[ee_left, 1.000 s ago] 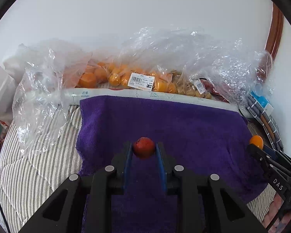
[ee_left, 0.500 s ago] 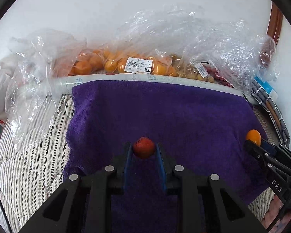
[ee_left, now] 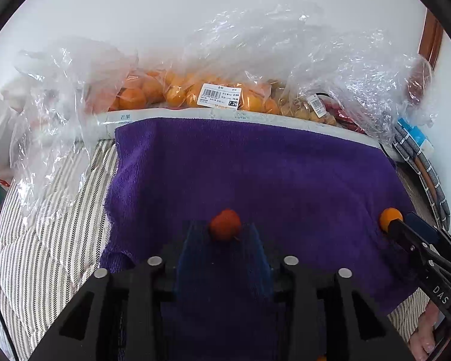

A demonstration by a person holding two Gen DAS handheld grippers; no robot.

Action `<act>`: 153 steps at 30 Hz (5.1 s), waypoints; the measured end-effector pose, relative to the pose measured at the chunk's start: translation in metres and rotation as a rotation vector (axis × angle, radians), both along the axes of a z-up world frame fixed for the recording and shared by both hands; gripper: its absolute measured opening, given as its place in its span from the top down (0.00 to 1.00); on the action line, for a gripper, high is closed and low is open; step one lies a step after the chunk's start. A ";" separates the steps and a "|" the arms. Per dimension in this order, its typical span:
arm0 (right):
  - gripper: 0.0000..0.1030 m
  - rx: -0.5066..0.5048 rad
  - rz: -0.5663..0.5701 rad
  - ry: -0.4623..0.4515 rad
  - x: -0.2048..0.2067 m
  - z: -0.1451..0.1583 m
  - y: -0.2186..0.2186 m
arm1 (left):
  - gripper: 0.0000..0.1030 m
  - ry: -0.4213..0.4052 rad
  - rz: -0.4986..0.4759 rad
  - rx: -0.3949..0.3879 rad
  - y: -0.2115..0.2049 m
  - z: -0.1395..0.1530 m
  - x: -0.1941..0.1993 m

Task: Organize fruits
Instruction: 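Carry both fruits onto the purple towel and open both grippers to release, then grasp an orange with the right gripper while the left gripper grasps a large orange, then carry both held oranges up onto the purple towel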

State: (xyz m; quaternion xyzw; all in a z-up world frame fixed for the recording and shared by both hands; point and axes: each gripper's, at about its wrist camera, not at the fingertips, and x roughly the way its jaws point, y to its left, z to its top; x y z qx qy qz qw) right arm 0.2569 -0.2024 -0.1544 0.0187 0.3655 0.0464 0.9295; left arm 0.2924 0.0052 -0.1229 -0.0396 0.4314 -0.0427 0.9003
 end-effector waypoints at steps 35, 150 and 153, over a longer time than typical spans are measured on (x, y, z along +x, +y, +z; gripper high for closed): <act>0.45 0.047 0.012 0.043 -0.161 0.028 0.029 | 0.48 -0.048 0.057 0.040 0.056 0.038 -0.157; 0.69 0.058 -0.039 -0.171 -0.046 0.060 -0.027 | 0.68 -0.215 0.131 -0.169 0.047 0.039 -0.048; 0.69 0.053 -0.053 -0.140 -0.033 0.043 -0.029 | 0.68 -0.189 0.139 -0.136 0.042 0.024 -0.037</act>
